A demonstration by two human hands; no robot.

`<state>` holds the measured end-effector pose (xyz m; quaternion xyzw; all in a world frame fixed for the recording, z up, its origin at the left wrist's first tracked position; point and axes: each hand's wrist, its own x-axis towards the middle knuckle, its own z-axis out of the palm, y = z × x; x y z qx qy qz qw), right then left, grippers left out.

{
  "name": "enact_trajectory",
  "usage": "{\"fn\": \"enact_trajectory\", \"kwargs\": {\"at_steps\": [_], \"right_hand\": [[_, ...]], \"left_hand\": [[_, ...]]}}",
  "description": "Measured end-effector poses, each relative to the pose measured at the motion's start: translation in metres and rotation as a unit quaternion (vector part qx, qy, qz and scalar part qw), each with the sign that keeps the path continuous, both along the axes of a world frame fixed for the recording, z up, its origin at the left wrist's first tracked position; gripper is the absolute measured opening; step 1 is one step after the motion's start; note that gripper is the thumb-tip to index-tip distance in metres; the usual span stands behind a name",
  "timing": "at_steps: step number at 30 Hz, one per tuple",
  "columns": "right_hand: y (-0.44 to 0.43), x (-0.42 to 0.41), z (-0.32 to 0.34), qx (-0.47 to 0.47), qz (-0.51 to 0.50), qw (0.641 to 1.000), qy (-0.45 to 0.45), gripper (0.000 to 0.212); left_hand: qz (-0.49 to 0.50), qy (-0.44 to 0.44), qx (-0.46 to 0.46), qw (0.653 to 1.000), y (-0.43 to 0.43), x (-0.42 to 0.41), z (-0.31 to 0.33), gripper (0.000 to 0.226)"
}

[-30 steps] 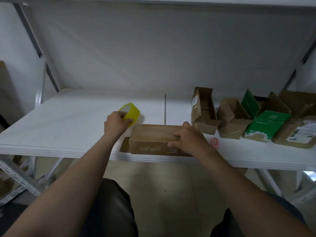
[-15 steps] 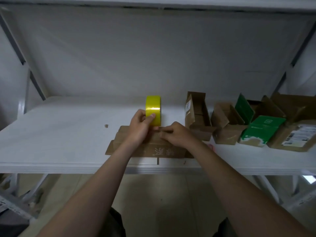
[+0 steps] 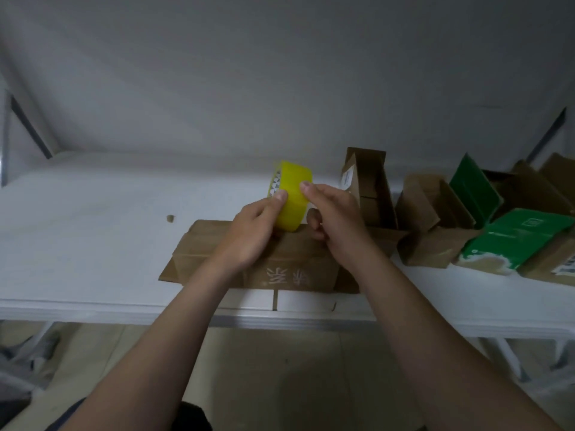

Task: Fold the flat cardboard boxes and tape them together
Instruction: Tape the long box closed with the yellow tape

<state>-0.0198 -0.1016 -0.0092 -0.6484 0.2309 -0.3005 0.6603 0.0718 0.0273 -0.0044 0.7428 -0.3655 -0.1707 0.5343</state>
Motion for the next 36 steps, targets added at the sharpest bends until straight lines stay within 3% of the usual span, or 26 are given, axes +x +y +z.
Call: {"fn": "enact_trajectory", "kwargs": {"at_steps": [3, 6, 10, 14, 21, 23, 27, 29, 33, 36], "right_hand": [[-0.002, -0.003, -0.005, 0.013, 0.035, 0.999, -0.034, 0.023], [-0.002, -0.003, -0.014, 0.016, 0.039, 0.998, -0.053, 0.020], [0.000, -0.002, -0.024, -0.004, 0.046, 0.997, -0.064, 0.011], [0.000, -0.001, -0.026, 0.001, 0.038, 0.997, -0.067, 0.015], [0.000, -0.005, -0.029, 0.006, 0.046, 0.997, -0.064, 0.024], [0.000, -0.005, -0.028, -0.003, 0.038, 0.997, -0.061, 0.024], [0.003, -0.007, -0.023, 0.001, 0.026, 0.997, -0.070, 0.016], [0.004, -0.008, -0.022, 0.005, 0.023, 0.997, -0.070, 0.009], [0.004, -0.007, -0.023, -0.014, 0.006, 0.999, -0.051, 0.019], [0.003, -0.007, -0.022, -0.015, 0.017, 0.999, -0.039, 0.016]], "left_hand": [[-0.003, -0.068, 0.093, 0.993, -0.009, 0.012, 0.007, 0.066], [0.019, -0.126, 0.028, 0.992, -0.011, 0.011, -0.005, 0.042], [0.042, -0.049, -0.086, 0.994, -0.007, 0.008, -0.020, 0.014], [0.042, -0.005, -0.109, 0.993, -0.004, 0.009, -0.017, 0.002], [0.020, 0.004, -0.126, 0.992, -0.009, 0.006, -0.020, 0.016], [0.027, -0.028, -0.124, 0.992, -0.009, 0.006, -0.022, 0.020], [0.030, -0.200, -0.081, 0.976, -0.008, 0.009, -0.027, 0.023], [0.011, -0.243, -0.075, 0.967, -0.008, 0.008, -0.028, 0.018], [-0.008, -0.268, -0.074, 0.961, -0.008, 0.006, -0.029, 0.016], [-0.002, -0.232, -0.091, 0.968, -0.008, 0.008, -0.028, 0.014]]}}
